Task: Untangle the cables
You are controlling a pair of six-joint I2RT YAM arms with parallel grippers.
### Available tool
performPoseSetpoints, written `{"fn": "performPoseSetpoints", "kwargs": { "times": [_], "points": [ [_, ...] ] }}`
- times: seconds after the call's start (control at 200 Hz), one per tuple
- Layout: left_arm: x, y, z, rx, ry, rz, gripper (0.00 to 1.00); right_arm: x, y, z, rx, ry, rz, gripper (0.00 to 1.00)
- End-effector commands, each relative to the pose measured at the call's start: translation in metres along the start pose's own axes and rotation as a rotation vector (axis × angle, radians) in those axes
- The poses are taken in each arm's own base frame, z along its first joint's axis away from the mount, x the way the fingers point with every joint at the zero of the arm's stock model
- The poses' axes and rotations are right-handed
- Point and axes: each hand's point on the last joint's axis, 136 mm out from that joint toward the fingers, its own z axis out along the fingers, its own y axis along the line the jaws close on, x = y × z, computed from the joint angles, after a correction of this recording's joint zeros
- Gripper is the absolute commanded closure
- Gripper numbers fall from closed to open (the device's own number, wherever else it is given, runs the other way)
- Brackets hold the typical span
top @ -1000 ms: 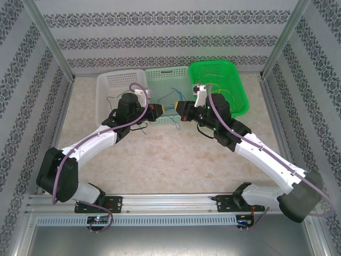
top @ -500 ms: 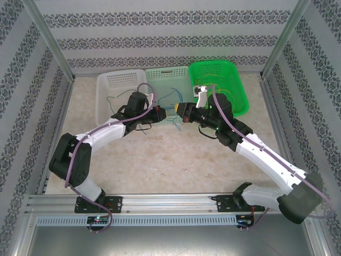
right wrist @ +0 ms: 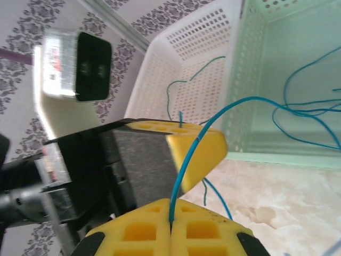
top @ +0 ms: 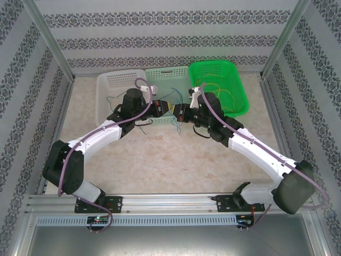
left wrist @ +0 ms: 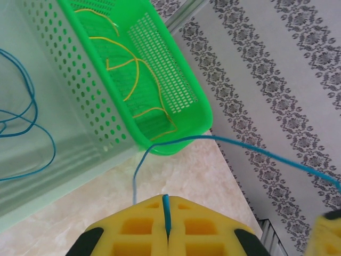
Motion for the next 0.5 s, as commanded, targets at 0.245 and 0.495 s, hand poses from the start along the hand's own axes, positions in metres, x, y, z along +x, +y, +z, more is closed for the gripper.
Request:
{"fn": "performPoseSetpoints", "kwargs": {
  "times": [0.245,0.495],
  "points": [
    [-0.026,-0.052,-0.003,0.148,-0.063,0.075,0.99,0.012,0.004,0.024,0.044,0.024,-0.074,1.0],
    [-0.013,-0.057,0.009,0.189,0.002,0.037,0.97,0.01,0.006,0.033,0.041,0.013,-0.087,1.0]
  ]
}}
